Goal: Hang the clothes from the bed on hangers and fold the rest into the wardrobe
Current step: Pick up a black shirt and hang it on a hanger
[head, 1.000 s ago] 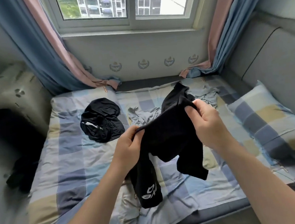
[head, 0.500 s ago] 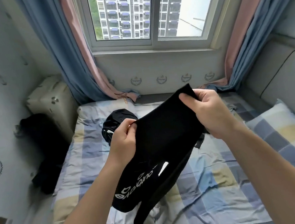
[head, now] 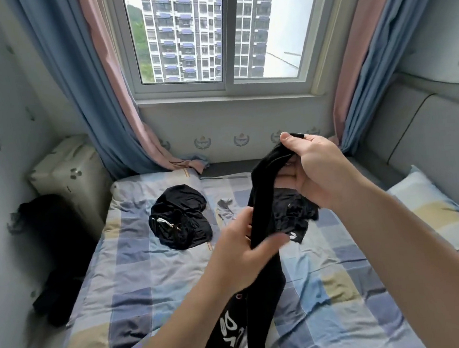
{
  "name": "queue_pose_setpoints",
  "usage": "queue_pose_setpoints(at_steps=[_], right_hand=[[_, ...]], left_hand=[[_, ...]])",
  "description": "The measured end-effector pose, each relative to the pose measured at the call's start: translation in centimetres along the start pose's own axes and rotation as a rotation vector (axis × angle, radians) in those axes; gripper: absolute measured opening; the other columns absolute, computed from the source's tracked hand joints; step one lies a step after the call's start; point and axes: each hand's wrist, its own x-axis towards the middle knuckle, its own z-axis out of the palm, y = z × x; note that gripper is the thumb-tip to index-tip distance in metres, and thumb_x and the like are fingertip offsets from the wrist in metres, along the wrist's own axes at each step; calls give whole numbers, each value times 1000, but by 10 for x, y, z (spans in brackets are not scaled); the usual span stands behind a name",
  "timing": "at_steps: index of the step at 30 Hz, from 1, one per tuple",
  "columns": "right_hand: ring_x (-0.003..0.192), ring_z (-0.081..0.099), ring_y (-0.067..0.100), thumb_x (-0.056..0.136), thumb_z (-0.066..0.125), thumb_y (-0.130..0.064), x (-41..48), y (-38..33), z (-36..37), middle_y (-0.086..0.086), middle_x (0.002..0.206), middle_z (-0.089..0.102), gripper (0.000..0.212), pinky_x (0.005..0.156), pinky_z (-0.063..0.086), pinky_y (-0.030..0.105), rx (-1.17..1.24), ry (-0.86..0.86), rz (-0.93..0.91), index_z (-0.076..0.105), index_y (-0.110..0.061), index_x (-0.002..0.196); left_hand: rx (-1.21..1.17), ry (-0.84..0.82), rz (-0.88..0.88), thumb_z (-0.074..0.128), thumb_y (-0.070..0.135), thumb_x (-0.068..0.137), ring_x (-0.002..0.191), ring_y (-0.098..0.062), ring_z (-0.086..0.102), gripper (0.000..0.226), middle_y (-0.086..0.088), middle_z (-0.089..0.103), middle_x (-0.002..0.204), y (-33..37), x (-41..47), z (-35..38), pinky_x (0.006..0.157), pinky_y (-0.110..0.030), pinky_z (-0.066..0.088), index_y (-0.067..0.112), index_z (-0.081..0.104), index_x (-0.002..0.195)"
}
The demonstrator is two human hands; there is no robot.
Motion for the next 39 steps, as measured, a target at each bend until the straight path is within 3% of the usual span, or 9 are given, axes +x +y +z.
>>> queue_pose_setpoints(at_steps=[4, 7, 11, 16, 22, 27, 32, 35, 39], right_hand=[[83, 72, 45, 106, 45, -13, -2, -2, -6, 30, 88, 69, 15, 66, 60, 48, 127, 19, -50, 50, -6, 94], [91, 73, 43, 105, 48, -12, -4, 0, -20, 28, 94, 71, 8, 69, 61, 50, 177, 112, -60, 50, -8, 99], [98, 73, 38, 106, 46, -15, -12, 17, -40, 26, 114, 71, 11, 75, 61, 50, 120, 142, -4, 53, -6, 109], [112, 69, 28, 105, 44, -16, -30, 45, -57, 6, 123, 71, 26, 91, 56, 47, 36, 38, 5, 58, -16, 127], [87, 71, 19, 85, 67, -29, -65, 103, -50, 6, 100, 75, 20, 75, 58, 29, -329, 111, -101, 65, -16, 101], [105, 63, 0, 73, 73, -54, -79, 150, -24, -20, 111, 64, 49, 90, 51, 21, -553, 34, -71, 54, -36, 114], [73, 61, -4, 92, 65, -26, -62, 179, -17, -18, 75, 66, 14, 61, 42, 11, -634, 258, -55, 55, -36, 95], [51, 51, 3, 94, 53, -13, -59, 196, -35, -17, 61, 60, 31, 46, 32, 13, -749, 230, -7, 50, -37, 75], [67, 58, 23, 93, 57, -12, -62, 214, -69, -3, 66, 63, 18, 59, 42, 36, -916, 276, 109, 60, -20, 77]], left_hand=[[132, 19, -155, 65, 29, 94, 77, -12, 65, 9, 13, 67, 79, -12, -4, 20, 69, -31, 52, 30, 58, 87], [8, 84, -250, 54, 16, 102, 70, -9, 58, 22, 14, 64, 72, -18, -2, 8, 67, -32, 45, 20, 63, 83], [-248, 127, -320, 47, 13, 106, 59, -1, 56, 37, 16, 62, 63, -1, 2, -9, 60, -15, 45, 17, 71, 79], [-441, 196, -395, 45, 10, 105, 73, -23, 67, 26, -10, 67, 82, 13, 13, -17, 62, -37, 58, 8, 70, 98], [-644, 244, -471, 39, 9, 106, 74, -26, 75, 29, -12, 75, 83, 22, 17, -25, 60, -34, 58, 4, 66, 94], [-755, 169, -436, 37, 7, 105, 81, -30, 74, 28, -21, 74, 91, 33, 13, -19, 66, -35, 60, -2, 63, 97], [-809, 123, -415, 38, 5, 106, 84, -29, 75, 27, -18, 75, 90, 35, 7, -17, 70, -36, 61, -1, 62, 97], [-844, 182, -407, 38, 6, 106, 85, -28, 75, 27, -16, 75, 89, 31, 7, -25, 72, -38, 62, 0, 62, 97], [-843, 311, -407, 39, 10, 107, 89, -26, 75, 25, -12, 76, 92, 17, 8, -40, 72, -37, 61, 3, 62, 103]])
